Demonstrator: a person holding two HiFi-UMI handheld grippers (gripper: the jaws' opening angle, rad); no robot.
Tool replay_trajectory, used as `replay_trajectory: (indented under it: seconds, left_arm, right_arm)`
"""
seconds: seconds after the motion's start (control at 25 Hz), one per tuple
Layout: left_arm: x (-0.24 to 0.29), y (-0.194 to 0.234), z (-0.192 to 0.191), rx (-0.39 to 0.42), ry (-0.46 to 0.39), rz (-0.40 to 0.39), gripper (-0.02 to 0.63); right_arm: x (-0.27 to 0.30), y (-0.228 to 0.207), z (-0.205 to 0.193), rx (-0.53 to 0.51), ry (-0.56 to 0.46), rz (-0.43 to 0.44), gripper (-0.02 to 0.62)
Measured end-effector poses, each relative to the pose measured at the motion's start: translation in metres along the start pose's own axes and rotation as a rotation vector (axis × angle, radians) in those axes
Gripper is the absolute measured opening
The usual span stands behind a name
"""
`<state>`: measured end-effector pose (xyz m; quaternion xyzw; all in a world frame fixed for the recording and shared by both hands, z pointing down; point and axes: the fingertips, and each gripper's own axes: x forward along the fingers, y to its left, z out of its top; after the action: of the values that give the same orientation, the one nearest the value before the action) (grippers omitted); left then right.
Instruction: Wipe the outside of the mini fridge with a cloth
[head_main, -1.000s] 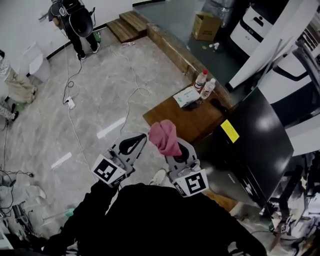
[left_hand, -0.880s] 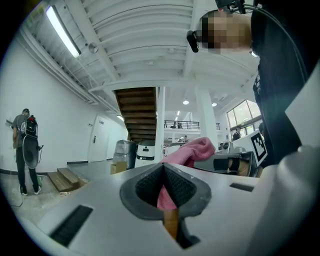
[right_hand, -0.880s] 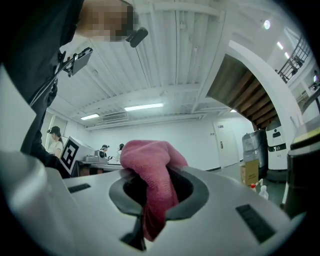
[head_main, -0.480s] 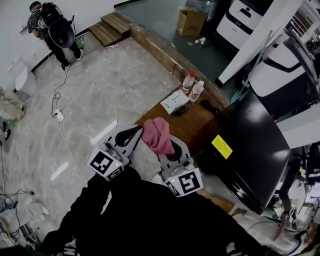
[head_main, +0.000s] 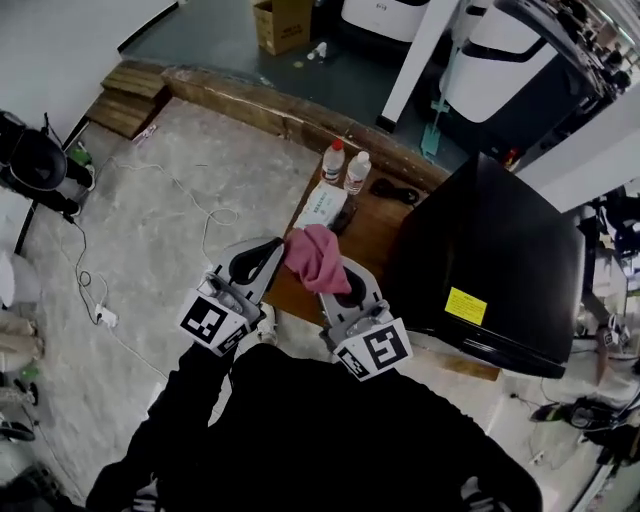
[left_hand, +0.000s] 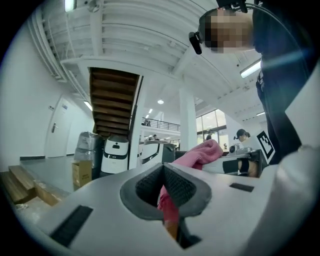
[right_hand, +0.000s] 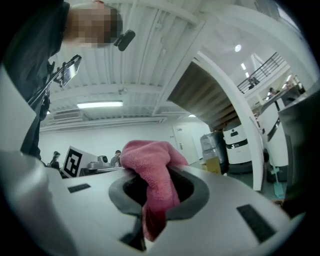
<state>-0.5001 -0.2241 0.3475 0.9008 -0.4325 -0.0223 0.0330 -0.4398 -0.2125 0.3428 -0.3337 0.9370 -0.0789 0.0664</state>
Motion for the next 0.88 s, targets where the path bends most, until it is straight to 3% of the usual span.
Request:
replay_trajectory:
  seconds: [0.28,0.56,0.88]
  left_arm:
    - [0.081,0.034,0.004,0.037,-0.001,-0.264,0.006]
    - [0.162,0.026,0.005,0.015,-0.026,-0.504,0.006]
    - [0.237,0.001,0.012,0.053,-0.034,-0.654,0.006]
  right_arm:
    - [0.028,-0.097,0.007,0.170,-0.153,-0.364,0.057]
    - [0.005,-0.182,0.030,0.226,-0.360,-0.680,0.057]
    - [-0.036,-0.255,0.050,0.348,-0.621,-0.937,0.057]
